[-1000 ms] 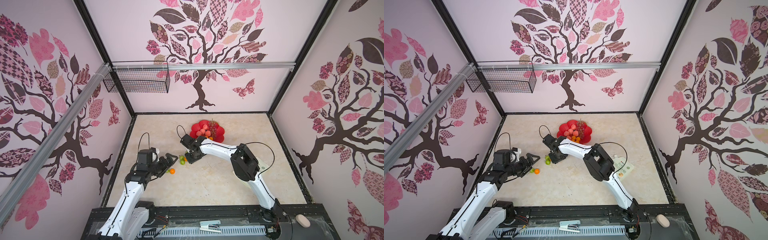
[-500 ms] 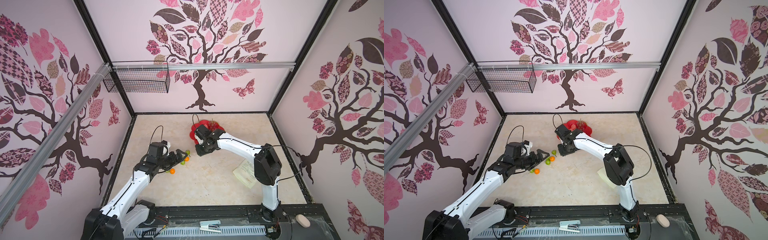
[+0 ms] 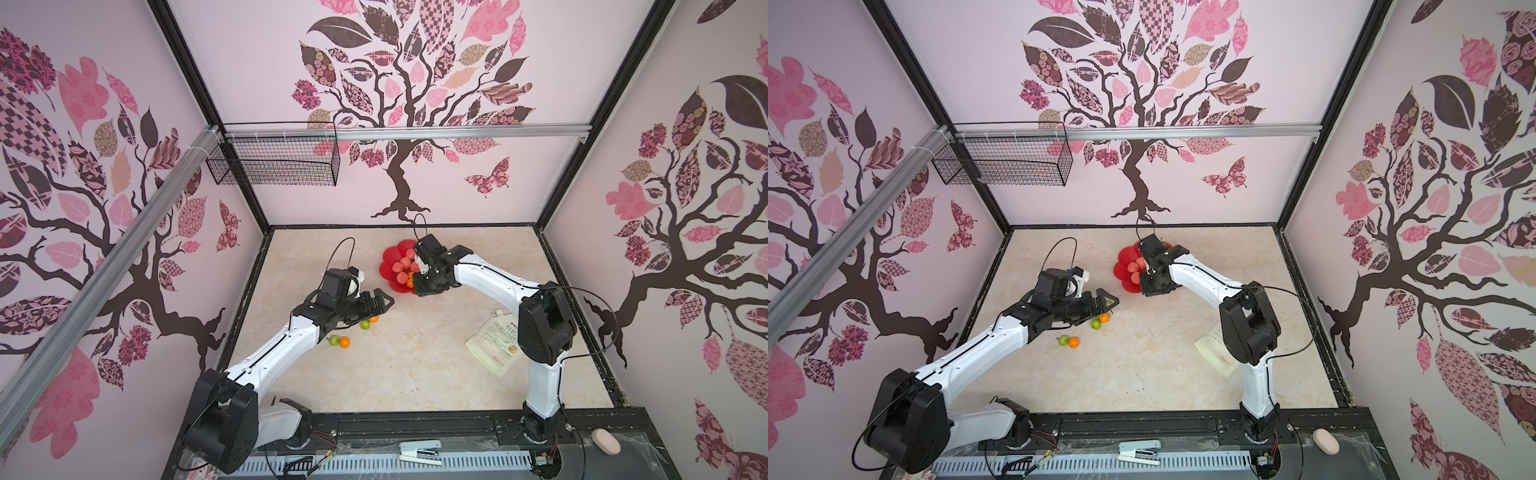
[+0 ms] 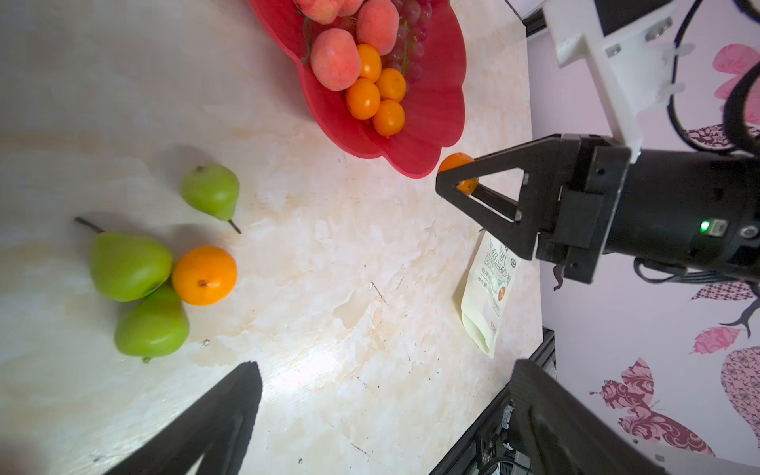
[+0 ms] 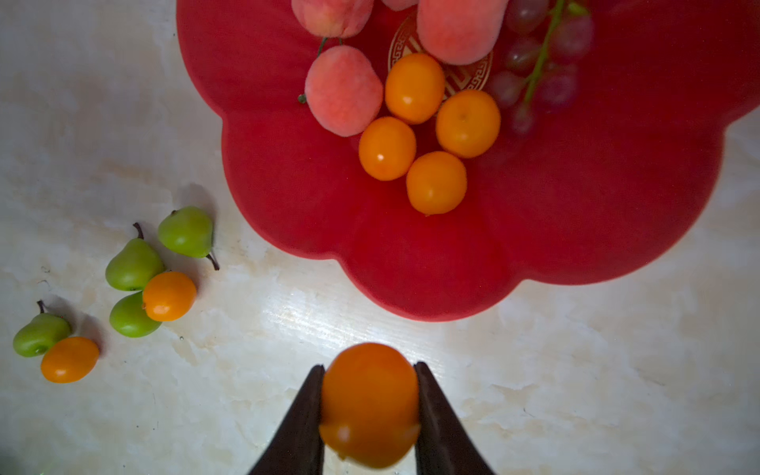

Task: Place and organize the fake fruits in the fruit bowl

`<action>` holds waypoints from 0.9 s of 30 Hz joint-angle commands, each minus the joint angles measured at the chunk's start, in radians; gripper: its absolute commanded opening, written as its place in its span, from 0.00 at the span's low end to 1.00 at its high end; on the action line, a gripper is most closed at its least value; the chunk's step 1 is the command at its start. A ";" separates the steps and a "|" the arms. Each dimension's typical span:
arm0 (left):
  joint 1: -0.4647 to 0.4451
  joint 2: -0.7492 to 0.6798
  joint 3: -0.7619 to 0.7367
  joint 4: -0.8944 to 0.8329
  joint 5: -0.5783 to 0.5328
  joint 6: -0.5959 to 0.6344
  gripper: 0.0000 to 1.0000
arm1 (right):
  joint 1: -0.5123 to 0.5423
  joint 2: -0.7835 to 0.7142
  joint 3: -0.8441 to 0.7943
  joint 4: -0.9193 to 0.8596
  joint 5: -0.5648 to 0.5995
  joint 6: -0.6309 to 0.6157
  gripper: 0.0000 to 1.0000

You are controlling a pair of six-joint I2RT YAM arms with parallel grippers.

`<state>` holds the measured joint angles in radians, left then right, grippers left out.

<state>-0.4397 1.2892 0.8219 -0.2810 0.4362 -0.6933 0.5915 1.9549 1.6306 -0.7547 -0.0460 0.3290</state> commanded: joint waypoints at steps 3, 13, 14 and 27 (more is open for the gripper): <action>-0.069 0.065 0.100 0.080 -0.063 0.048 0.99 | -0.040 0.018 0.072 -0.028 0.011 -0.002 0.33; -0.129 0.187 0.211 0.122 -0.150 0.122 0.98 | -0.114 0.127 0.154 -0.046 -0.006 -0.006 0.33; -0.129 0.198 0.219 0.123 -0.154 0.125 0.98 | -0.120 0.139 0.161 -0.047 -0.010 -0.006 0.33; -0.130 0.284 0.262 0.125 -0.128 0.133 0.98 | -0.138 0.251 0.215 -0.055 -0.020 -0.022 0.33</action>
<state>-0.5671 1.5589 1.0466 -0.1722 0.3000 -0.5751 0.4564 2.1593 1.7954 -0.7883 -0.0574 0.3210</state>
